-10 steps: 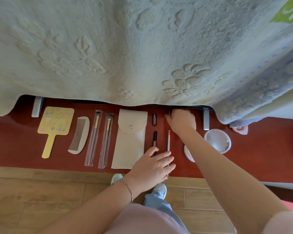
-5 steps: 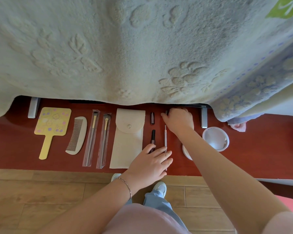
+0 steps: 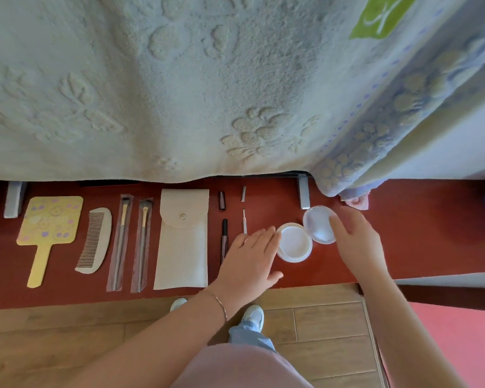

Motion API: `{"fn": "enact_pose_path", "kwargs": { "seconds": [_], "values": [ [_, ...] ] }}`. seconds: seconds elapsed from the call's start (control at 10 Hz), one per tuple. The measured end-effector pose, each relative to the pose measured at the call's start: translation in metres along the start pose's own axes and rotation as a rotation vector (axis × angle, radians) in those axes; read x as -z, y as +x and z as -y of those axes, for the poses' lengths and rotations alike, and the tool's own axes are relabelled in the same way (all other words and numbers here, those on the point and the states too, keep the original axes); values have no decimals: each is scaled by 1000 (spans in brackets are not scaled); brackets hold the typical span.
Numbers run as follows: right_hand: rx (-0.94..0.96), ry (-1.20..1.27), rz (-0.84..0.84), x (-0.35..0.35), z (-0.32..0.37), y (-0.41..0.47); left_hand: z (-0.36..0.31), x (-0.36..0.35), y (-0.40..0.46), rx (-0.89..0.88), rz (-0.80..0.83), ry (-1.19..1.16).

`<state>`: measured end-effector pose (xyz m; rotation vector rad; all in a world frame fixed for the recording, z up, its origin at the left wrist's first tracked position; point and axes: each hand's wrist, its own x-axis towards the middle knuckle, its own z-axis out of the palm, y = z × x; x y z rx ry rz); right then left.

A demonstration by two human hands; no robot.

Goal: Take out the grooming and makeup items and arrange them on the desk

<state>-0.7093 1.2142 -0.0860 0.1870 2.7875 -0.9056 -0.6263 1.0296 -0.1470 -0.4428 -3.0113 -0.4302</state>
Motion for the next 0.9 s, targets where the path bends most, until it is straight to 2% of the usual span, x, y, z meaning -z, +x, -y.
{"fn": "enact_pose_path", "kwargs": {
  "seconds": [0.1,0.4,0.6,0.8,0.9],
  "values": [
    [-62,96,88,-5,-7,-5,-8,-1,21,76,14,13],
    [-4,158,162,-18,5,17,-6,-9,26,131,85,2],
    [58,145,231,-24,24,36,-5,-11,26,216,10,56],
    [84,125,244,-25,20,41,-7,-16,25,228,-32,43],
    [138,31,176,-23,20,32,-6,-11,21,221,-51,44]
  ]
}}
